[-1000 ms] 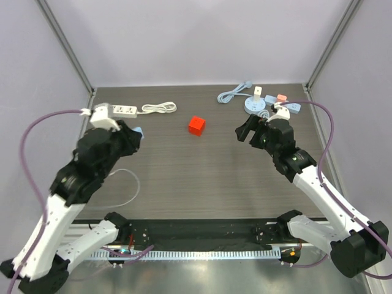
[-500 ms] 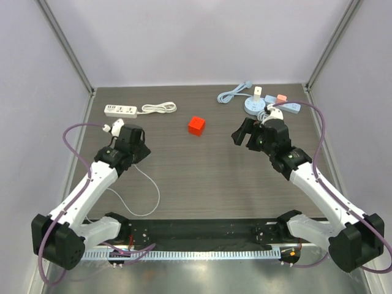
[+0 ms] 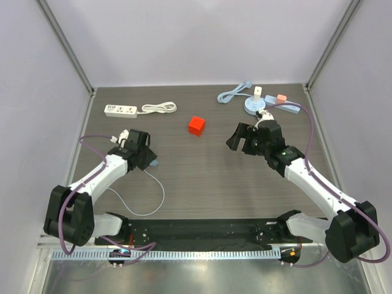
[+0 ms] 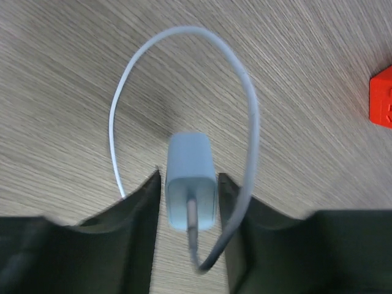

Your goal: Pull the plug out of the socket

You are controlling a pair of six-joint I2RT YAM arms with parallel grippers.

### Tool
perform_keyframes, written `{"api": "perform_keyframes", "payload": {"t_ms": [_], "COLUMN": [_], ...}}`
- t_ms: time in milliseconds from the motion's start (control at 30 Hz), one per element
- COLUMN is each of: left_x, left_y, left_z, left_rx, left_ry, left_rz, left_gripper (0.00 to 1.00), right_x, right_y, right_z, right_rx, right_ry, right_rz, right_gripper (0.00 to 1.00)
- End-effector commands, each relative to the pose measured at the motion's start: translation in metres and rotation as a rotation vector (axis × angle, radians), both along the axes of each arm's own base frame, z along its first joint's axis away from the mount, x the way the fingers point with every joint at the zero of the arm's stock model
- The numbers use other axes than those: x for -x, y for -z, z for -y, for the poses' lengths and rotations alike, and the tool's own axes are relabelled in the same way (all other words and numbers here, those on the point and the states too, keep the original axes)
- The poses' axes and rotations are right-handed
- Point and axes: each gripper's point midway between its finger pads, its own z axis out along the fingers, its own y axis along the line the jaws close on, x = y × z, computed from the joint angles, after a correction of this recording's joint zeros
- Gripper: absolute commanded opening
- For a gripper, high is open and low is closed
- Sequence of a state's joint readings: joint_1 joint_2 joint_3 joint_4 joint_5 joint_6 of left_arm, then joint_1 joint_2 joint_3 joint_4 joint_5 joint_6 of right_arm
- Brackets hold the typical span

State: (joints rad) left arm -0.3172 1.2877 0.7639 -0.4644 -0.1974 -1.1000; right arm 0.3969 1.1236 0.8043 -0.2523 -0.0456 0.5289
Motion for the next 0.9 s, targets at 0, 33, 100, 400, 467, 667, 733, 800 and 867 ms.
{"api": "perform_keyframes", "payload": {"t_ms": [0,33,100,400,467,667,733,800,867], "left_x": [-0.015,-0.013,-0.011,0.003,0.007,0.013,0.012,0.008,0.013], "left_y": [-0.009,-0.007,-0.011,-0.046,-0.060,-0.099,-0.109,-0.122,-0.126], "left_z": [0.004,0.001,-0.005,-0.015,-0.017,-0.006,0.008,0.026,0.050], "left_rx": [0.036,0.012,-0.009,-0.039,-0.033,0.009,0.057,0.115,0.216], "left_ry": [-0.019,-0.019,-0.037,-0.015,-0.012,0.107,0.182,0.272,0.372], "left_rz": [0.056,0.047,0.045,0.106,0.147,0.273,0.312,0.372,0.374], "left_gripper": [0.45,0.54,0.75,1.00,1.00,1.00,0.99,0.97,0.94], "right_x": [-0.007,-0.009,-0.013,-0.045,-0.057,-0.098,-0.114,-0.131,-0.146], "right_y": [-0.005,-0.002,-0.003,0.002,-0.005,-0.012,-0.012,-0.017,0.002], "right_z": [-0.009,-0.009,-0.009,-0.010,-0.001,0.049,0.064,0.085,0.099], "right_rx": [-0.025,-0.018,-0.019,0.025,0.047,0.127,0.140,0.126,0.149], "right_ry": [-0.034,-0.029,-0.015,0.021,0.065,0.241,0.277,0.314,0.335], "right_rz": [0.022,0.016,0.011,-0.045,-0.024,0.002,-0.007,-0.003,-0.042], "right_gripper": [0.95,0.95,0.95,0.95,0.95,0.96,0.96,0.98,1.00]}}
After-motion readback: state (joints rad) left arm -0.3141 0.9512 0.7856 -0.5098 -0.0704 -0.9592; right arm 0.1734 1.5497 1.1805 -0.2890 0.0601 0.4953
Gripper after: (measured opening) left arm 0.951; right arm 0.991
